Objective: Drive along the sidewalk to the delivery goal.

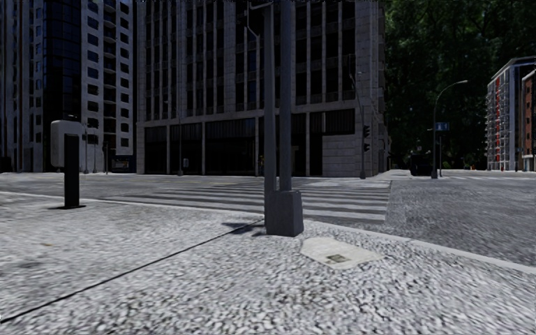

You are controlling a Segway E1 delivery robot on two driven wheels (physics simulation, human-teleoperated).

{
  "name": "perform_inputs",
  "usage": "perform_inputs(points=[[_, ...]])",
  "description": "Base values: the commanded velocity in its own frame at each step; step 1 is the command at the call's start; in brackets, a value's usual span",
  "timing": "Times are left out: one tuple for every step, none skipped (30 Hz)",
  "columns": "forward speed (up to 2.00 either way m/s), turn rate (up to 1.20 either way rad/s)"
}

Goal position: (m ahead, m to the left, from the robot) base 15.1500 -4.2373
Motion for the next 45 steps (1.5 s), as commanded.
perform_inputs(points=[[1.61, 0.69], [1.61, 0.69], [1.61, 0.69], [1.61, 0.69], [1.61, 0.69], [1.61, 0.69], [1.61, 0.69], [1.61, 0.69], [1.61, 0.69], [1.61, 0.69], [1.61, 0.69], [1.61, 0.69], [1.61, 0.69], [1.61, 0.69], [1.61, 0.69], [1.61, 0.69], [1.61, 0.69], [1.61, 0.69], [1.61, 0.69], [1.61, 0.61], [1.61, 0.61], [1.61, 0.13], [1.61, 0.0], [1.61, 0.0], [1.61, 0.0], [1.61, 0.0], [1.61, 0.0], [1.61, 0.0], [1.61, 0.0], [1.61, 0.0], [1.61, 0.0], [1.61, 0.0], [1.61, -0.06], [1.61, -0.06], [1.61, -0.13], [1.61, -0.15], [1.61, -0.16], [1.61, -0.16], [1.61, -0.16], [1.63, -0.16], [1.63, -0.16], [1.63, -0.16], [1.64, -0.16], [1.67, -0.17], [1.73, -0.19]])
